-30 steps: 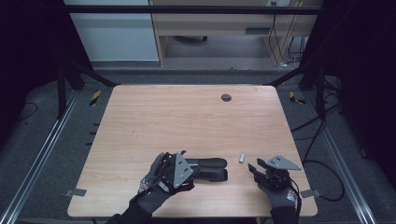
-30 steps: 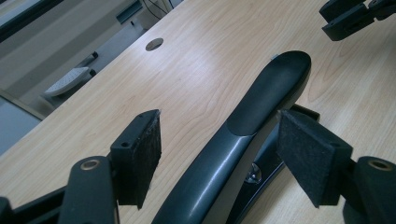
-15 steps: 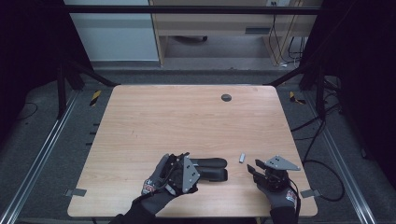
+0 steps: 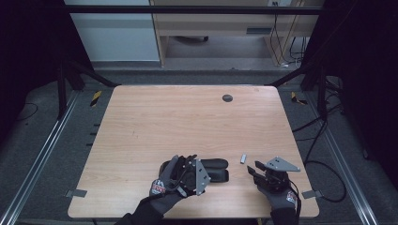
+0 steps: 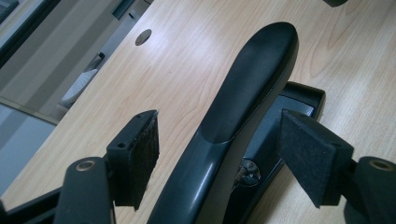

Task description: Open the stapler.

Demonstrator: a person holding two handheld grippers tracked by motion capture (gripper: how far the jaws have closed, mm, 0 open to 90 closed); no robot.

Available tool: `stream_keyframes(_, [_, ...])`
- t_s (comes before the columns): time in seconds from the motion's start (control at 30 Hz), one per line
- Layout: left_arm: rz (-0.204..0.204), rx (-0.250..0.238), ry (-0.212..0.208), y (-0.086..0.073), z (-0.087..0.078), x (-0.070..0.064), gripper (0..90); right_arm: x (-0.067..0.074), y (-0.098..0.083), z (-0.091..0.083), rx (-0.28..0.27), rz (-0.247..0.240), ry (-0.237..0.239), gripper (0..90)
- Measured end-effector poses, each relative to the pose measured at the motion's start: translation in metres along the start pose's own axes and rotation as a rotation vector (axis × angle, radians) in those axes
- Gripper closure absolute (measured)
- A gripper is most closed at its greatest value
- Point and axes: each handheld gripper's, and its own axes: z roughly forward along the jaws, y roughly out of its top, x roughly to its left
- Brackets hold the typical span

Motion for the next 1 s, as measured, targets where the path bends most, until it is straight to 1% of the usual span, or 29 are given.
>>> stream_keyframes(0.13, [0.027, 0.011, 0.005, 0.002, 0.004, -0.004, 29.1, 0.0, 0.0, 0.0, -0.001, 0.0, 0.001, 60.7])
stream_keyframes(0.23, [0.035, 0.013, 0.007, 0.003, 0.007, -0.006, 29.1, 0.001, 0.0, 0.0, 0.002, -0.002, 0.003, 60.9])
stream_keyframes(0.27, [0.045, 0.016, 0.005, 0.004, 0.008, -0.007, 29.1, 0.001, 0.0, 0.001, 0.005, -0.001, 0.002, 61.0])
stream_keyframes(0.3, [0.043, 0.018, 0.005, 0.004, 0.009, -0.008, 29.1, 0.001, 0.0, 0.001, 0.005, -0.001, 0.002, 61.0])
stream_keyframes(0.43, [0.061, 0.026, 0.007, 0.004, 0.012, -0.01, 29.2, 0.001, 0.0, 0.0, 0.004, -0.004, 0.001, 61.1])
stream_keyframes(0.47, [0.065, 0.026, 0.014, 0.005, 0.013, -0.011, 29.2, 0.001, 0.0, 0.0, 0.004, 0.0, 0.003, 61.1])
stream_keyframes(0.53, [0.065, 0.026, 0.014, 0.005, 0.013, -0.011, 29.2, 0.001, 0.0, 0.0, 0.005, -0.001, 0.002, 61.1])
stream_keyframes(0.6, [0.079, 0.034, 0.014, 0.006, 0.013, -0.012, 29.3, 0.001, 0.0, 0.001, 0.005, -0.005, 0.002, 61.4])
stream_keyframes(0.87, [0.103, 0.038, 0.024, 0.007, 0.018, -0.017, 29.8, 0.002, 0.0, 0.001, 0.009, 0.001, 0.005, 62.0])
stream_keyframes(0.9, [0.103, 0.036, 0.025, 0.007, 0.018, -0.017, 29.9, 0.002, 0.0, 0.001, 0.005, -0.005, 0.004, 62.1])
stream_keyframes(0.97, [0.117, 0.043, 0.033, 0.008, 0.019, -0.018, 30.3, 0.002, 0.0, 0.001, 0.007, -0.002, 0.005, 62.4])
stream_keyframes(1.0, [0.112, 0.04, 0.034, 0.008, 0.02, -0.019, 30.7, 0.002, 0.0, 0.001, 0.007, -0.003, 0.006, 62.6])
